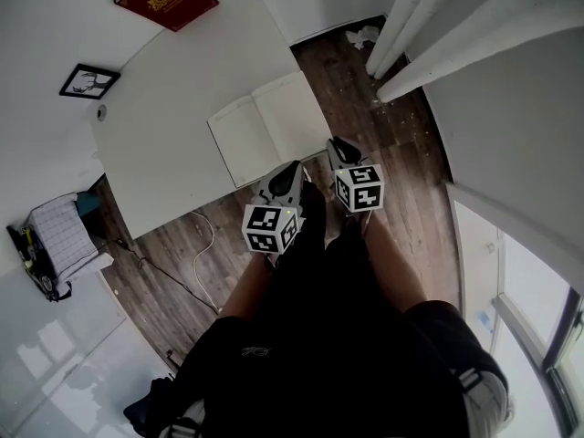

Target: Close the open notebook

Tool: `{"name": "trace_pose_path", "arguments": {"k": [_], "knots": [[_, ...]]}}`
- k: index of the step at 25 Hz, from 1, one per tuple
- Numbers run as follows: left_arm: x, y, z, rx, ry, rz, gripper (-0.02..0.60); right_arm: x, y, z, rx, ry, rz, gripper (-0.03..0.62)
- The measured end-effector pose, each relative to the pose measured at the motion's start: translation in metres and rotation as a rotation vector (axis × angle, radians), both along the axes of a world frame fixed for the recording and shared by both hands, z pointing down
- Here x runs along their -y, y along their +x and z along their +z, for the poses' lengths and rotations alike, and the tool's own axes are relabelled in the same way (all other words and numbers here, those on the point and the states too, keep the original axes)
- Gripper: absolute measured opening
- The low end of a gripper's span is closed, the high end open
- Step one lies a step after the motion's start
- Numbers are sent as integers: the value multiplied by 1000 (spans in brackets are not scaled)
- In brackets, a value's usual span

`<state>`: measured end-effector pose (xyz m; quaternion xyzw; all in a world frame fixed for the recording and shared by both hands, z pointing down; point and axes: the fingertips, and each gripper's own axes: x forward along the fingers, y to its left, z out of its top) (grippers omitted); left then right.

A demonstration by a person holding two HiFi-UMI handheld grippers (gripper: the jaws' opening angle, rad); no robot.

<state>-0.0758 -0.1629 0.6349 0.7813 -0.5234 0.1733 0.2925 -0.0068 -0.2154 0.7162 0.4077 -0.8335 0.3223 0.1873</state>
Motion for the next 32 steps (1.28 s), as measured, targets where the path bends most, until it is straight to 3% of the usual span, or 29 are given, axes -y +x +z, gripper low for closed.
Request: {"name": "trace_pose_path", "arguments": {"k": [14, 32], "knots": [[-34, -25, -10, -15, 33, -149, 3, -6, -17, -60, -73, 202, -131, 52], [-74, -75, -14, -61, 75, -378, 3, -31, -73, -124, -126, 424, -357, 49]]}}
